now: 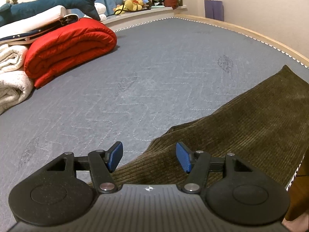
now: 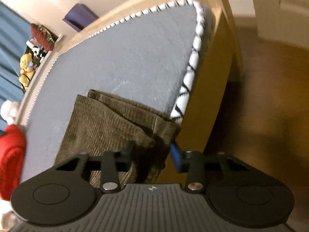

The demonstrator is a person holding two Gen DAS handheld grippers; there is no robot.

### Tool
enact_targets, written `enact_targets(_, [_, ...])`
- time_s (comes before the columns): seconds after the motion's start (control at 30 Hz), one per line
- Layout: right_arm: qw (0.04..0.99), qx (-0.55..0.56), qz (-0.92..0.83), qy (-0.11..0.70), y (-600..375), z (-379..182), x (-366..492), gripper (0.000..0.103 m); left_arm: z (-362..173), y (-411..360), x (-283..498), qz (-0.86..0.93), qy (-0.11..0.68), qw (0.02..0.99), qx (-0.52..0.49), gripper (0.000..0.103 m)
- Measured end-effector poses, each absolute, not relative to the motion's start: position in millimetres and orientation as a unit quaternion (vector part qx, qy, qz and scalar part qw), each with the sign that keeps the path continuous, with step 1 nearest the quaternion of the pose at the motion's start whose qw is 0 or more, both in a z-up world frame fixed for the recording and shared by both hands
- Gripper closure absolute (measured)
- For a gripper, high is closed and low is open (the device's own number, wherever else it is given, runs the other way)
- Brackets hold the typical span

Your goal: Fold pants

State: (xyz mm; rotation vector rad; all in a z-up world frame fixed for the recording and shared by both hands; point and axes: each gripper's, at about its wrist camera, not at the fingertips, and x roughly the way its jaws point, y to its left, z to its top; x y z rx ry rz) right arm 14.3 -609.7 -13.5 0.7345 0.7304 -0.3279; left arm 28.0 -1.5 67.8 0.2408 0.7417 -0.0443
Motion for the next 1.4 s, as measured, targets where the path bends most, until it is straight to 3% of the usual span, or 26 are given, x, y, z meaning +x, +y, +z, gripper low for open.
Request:
enact_targets(0.07, [0.872, 0.333, -0.154, 0.324, -601.3, 0.9, 13.6, 0.081, 69.1, -0.1, 27.0, -0.021, 0.360, 0.926, 0.115, 0.036])
enact_targets(0.17, [0.912, 0.265, -0.144, 0.278, -569.8, 36.3, 6.9, 0.083, 71.8, 1.7, 25.2, -0.019, 0.356, 0.927, 0.113, 0.036])
enact_targets(0.4, [0.989, -0.009, -0.001, 0.150, -390.7, 108.9, -9.1, 0.084, 77.3, 15.6, 25.4, 0.002, 0.349, 0.932, 0.100, 0.036])
enact_targets(0.6, [0.943, -0.201, 0.253, 0.074, -198.8, 86.1, -70.2, 0.084, 78.1, 38.4, 30.4, 0.033, 0.356, 0.931, 0.074, 0.036])
enact_targets(0.83, [0.800, -0.310, 0.461, 0.227, -81.1, -13.3, -112.2, 0.080, 64.1, 52.7, 30.4, 0.032, 0.388, 0.919, 0.060, 0.031])
enact_targets(1.0, [0.805, -0.240, 0.474, 0.265, -87.5, 3.7, -102.9, 0.059, 53.2, 63.0, 35.9, -0.015, 0.422, 0.906, -0.023, 0.032])
enact_targets(1.17, [0.824, -0.205, 0.436, 0.298, -89.1, 10.9, -78.6, 0.055, 45.3, 58.4, 51.7, -0.067, 0.440, 0.891, -0.092, 0.058])
enact_targets(1.4, [0.786, -0.287, 0.458, 0.301, -85.0, -16.3, -89.2, 0.052, 37.8, 38.4, 71.3, -0.076, 0.449, 0.886, -0.087, 0.058])
